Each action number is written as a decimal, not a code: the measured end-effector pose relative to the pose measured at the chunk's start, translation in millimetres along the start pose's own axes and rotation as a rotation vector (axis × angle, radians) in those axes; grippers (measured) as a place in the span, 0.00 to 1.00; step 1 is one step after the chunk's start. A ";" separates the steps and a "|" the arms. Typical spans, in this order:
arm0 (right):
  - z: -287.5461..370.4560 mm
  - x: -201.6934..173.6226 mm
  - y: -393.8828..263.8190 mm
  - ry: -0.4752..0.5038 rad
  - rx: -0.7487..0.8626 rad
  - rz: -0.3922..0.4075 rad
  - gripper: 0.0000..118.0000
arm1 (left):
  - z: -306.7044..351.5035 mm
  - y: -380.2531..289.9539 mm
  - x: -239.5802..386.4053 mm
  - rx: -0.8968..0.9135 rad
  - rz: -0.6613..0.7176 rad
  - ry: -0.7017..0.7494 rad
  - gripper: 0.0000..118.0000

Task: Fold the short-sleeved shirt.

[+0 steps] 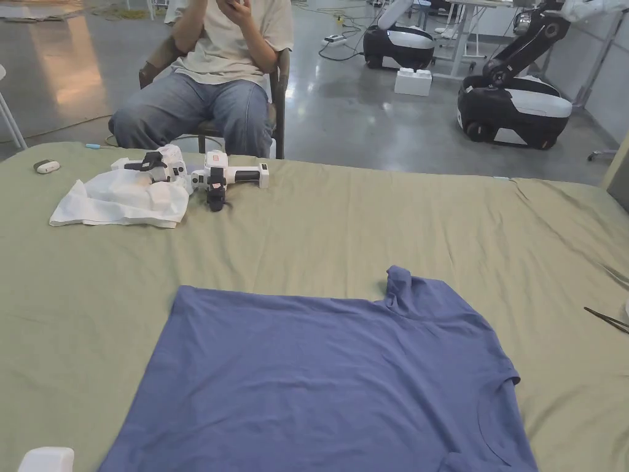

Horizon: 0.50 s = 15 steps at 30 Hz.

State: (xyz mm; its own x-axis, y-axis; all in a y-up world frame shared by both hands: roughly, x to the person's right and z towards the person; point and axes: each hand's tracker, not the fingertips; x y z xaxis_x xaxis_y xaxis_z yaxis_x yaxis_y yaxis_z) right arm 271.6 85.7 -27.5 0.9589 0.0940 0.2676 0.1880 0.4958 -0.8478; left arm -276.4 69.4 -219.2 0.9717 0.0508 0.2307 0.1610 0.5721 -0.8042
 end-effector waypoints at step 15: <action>-28.1 20.7 150.5 0.034 0.165 -0.085 0.06 | -44.5 148.9 10.5 0.158 -0.008 -0.007 0.00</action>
State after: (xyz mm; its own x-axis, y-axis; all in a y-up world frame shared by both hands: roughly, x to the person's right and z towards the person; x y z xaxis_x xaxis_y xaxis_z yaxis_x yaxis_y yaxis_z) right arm 325.7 138.0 -162.5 0.9485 0.0177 0.3164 0.2336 0.6357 -0.7357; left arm -234.5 118.7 -360.8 0.9692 0.0514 0.2407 0.1385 0.6943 -0.7063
